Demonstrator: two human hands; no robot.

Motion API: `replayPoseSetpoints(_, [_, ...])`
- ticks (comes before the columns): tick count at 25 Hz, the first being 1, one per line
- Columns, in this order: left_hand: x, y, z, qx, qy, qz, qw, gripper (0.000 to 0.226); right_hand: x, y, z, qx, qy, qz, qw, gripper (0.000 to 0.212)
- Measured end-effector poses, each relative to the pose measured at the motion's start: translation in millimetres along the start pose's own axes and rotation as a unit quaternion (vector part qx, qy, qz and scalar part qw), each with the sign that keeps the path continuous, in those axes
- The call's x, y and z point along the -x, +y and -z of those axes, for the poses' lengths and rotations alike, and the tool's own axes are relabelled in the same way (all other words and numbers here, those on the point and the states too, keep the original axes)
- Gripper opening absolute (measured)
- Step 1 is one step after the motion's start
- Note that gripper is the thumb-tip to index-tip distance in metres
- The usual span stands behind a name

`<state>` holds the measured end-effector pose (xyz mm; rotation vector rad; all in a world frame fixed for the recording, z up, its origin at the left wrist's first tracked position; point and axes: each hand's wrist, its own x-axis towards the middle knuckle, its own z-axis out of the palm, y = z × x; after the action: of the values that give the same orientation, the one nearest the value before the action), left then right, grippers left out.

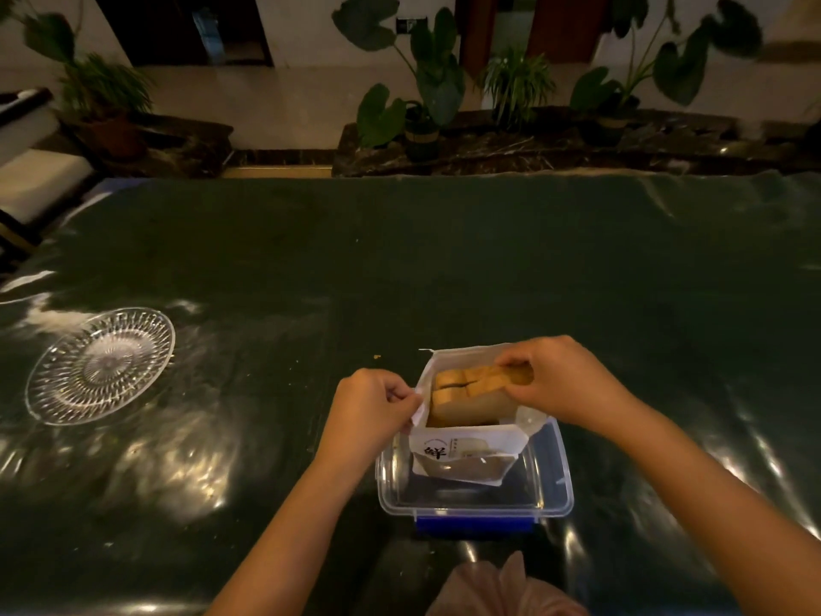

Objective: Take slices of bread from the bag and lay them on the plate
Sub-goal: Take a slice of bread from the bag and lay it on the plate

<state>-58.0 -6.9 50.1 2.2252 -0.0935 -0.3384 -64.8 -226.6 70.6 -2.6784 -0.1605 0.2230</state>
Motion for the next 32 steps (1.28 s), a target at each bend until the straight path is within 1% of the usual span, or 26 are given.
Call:
replayPoseSetpoints(4, [-6.1, -11.3, 6.6, 0.007, -0.010, -0.017, 1.000, 0.010, 8.0, -8.6, 31.7, -0.052, 0.053, -0.002, 0.997, 0.020])
replayPoseSetpoints(7, [-8.3, -18.0, 14.4, 0.021, -0.012, -0.031, 0.999, 0.007, 14.0, -15.8, 44.4, -0.072, 0.065, 0.000, 0.995, 0.021])
replayPoseSetpoints(8, [-9.8, -19.1, 18.5, 0.024, -0.002, -0.044, 0.999, 0.019, 15.7, -18.2, 47.6, -0.075, 0.067, 0.001, 0.995, 0.021])
replayPoseSetpoints(9, [-11.4, -19.4, 22.3, 0.040, 0.001, -0.063, 0.997, 0.038, 17.0, -20.6, 50.4, -0.077, 0.071, 0.003, 0.995, 0.021])
replayPoseSetpoints(11, [-13.2, -13.1, 28.3, 0.082, -0.035, -0.119, 0.989, 0.072, 19.2, -26.9, 57.5, -0.082, 0.082, 0.011, 0.993, 0.022])
replayPoseSetpoints(12, [-12.9, -7.1, 28.9, 0.087, -0.058, -0.149, 0.983, 0.082, 20.4, -30.4, 62.4, -0.086, 0.088, 0.018, 0.992, 0.023])
replayPoseSetpoints(13, [-11.0, -0.3, 28.8, 0.079, -0.073, -0.172, 0.979, 0.088, 22.3, -34.8, 68.5, -0.094, 0.094, 0.027, 0.991, 0.025])
replayPoseSetpoints(14, [-8.9, 5.5, 27.8, 0.073, -0.080, -0.192, 0.975, 0.088, 24.1, -39.3, 74.9, -0.103, 0.098, 0.037, 0.989, 0.028])
replayPoseSetpoints(15, [-6.7, 11.2, 26.6, 0.078, -0.079, -0.209, 0.972, 0.082, 25.0, -43.4, 81.6, -0.113, 0.098, 0.047, 0.988, 0.030])
replayPoseSetpoints(18, [-0.9, 23.4, 27.4, 0.169, -0.039, -0.233, 0.957, 0.045, 20.2, -52.0, 98.8, -0.150, 0.081, 0.082, 0.982, 0.023])
replayPoseSetpoints(19, [1.4, 24.6, 29.5, 0.191, -0.021, -0.234, 0.953, 0.038, 15.6, -53.7, 101.7, -0.167, 0.075, 0.093, 0.979, 0.021])
replayPoseSetpoints(21, [7.0, 23.6, 35.0, 0.214, 0.018, -0.228, 0.950, 0.034, 4.8, -57.0, 103.3, -0.219, 0.061, 0.105, 0.968, 0.022])
replayPoseSetpoints(22, [10.6, 21.8, 37.7, 0.228, 0.036, -0.223, 0.947, 0.032, -0.1, -58.9, 100.6, -0.263, 0.051, 0.109, 0.957, 0.026])
replayPoseSetpoints(23, [15.6, 19.9, 41.3, 0.242, 0.058, -0.217, 0.944, 0.031, -4.7, -61.5, 95.2, -0.326, 0.035, 0.116, 0.938, 0.033])
replayPoseSetpoints(24, [20.9, 15.5, 44.0, 0.253, 0.081, -0.207, 0.942, 0.029, -8.9, -64.4, 85.1, -0.403, 0.016, 0.122, 0.907, 0.042])
replayPoseSetpoints(26, [32.3, 3.0, 53.1, 0.276, 0.124, -0.180, 0.936, 0.026, -18.6, -75.9, 55.8, -0.542, -0.031, 0.107, 0.833, 0.059])
replayPoseSetpoints(27, [38.8, -4.9, 59.2, 0.292, 0.139, -0.167, 0.932, 0.025, -22.9, -84.9, 38.6, -0.572, -0.048, 0.093, 0.814, 0.063])
replayPoseSetpoints(29, [51.6, -25.2, 75.5, 0.303, 0.164, -0.141, 0.928, 0.024, -30.2, -107.7, 7.5, -0.580, -0.065, 0.080, 0.808, 0.065])
replayPoseSetpoints(31, [67.0, -51.4, 97.1, 0.307, 0.188, -0.115, 0.926, 0.027, -37.1, -137.2, -18.8, -0.578, -0.066, 0.077, 0.810, 0.060])
replayPoseSetpoints(32, [74.0, -65.1, 107.1, 0.315, 0.199, -0.105, 0.922, 0.024, -39.8, -152.1, -30.2, -0.572, -0.067, 0.080, 0.814, 0.056])
